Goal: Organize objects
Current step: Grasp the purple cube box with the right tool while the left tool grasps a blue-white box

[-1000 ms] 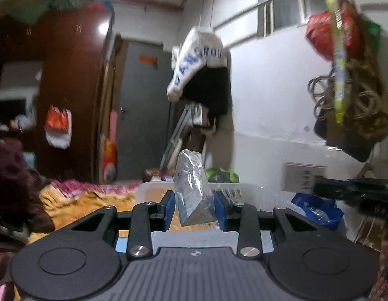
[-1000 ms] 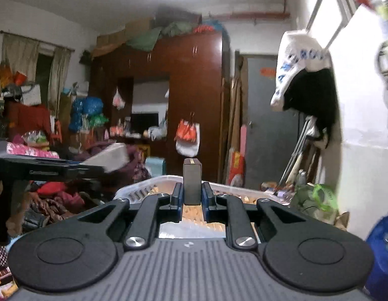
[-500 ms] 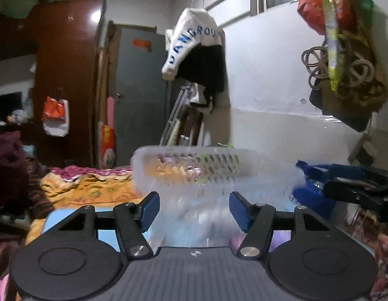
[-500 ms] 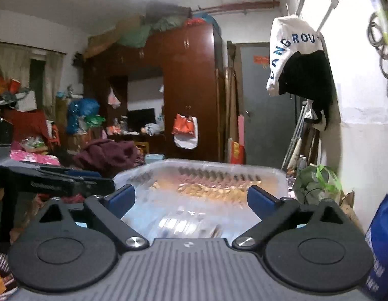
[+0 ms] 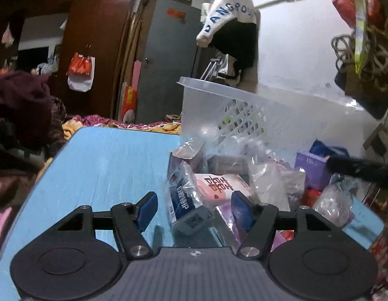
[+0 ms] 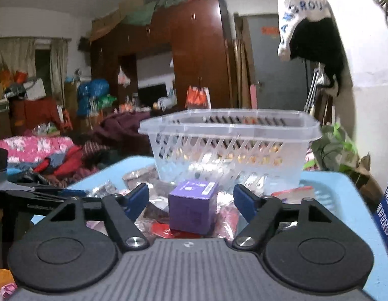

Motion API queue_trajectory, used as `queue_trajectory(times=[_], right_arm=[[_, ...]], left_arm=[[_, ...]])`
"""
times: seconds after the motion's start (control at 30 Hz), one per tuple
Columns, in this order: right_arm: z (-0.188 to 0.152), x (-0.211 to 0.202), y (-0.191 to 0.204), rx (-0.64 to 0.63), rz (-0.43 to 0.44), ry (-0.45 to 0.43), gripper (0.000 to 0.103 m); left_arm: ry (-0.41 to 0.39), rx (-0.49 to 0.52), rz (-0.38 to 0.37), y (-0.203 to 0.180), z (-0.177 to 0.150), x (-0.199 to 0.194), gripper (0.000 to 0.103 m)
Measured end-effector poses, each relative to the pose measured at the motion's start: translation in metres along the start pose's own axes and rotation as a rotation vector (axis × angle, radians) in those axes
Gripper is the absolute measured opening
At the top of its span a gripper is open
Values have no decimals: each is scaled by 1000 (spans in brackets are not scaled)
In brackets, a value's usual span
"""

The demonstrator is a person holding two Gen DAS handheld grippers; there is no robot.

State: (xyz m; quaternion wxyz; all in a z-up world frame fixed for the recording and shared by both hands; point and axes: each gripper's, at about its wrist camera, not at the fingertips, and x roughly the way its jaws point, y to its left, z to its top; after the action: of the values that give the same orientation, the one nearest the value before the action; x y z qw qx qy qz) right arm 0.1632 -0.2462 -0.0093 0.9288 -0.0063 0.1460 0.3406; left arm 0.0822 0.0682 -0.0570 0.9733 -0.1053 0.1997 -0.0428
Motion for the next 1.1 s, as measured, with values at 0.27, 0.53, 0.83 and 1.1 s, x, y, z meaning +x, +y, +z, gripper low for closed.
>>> queue_trajectory(times=[0.27,0.53,0.83,1.1], right_arm=[[-14,5,2,24,11,61,48],[-14,-6,-1,20,1,43,47],[-15,-9,-3,25,4,29,46],[-13,-17,-3,13,-7,13,46]], left_arm=[[13,-69,-12,9,-3,5,69],[37,-144,-28,18,-3,12,67],[15,-195,-46,30,-2,8,44],[0,-56,60,14,-1,3,45]])
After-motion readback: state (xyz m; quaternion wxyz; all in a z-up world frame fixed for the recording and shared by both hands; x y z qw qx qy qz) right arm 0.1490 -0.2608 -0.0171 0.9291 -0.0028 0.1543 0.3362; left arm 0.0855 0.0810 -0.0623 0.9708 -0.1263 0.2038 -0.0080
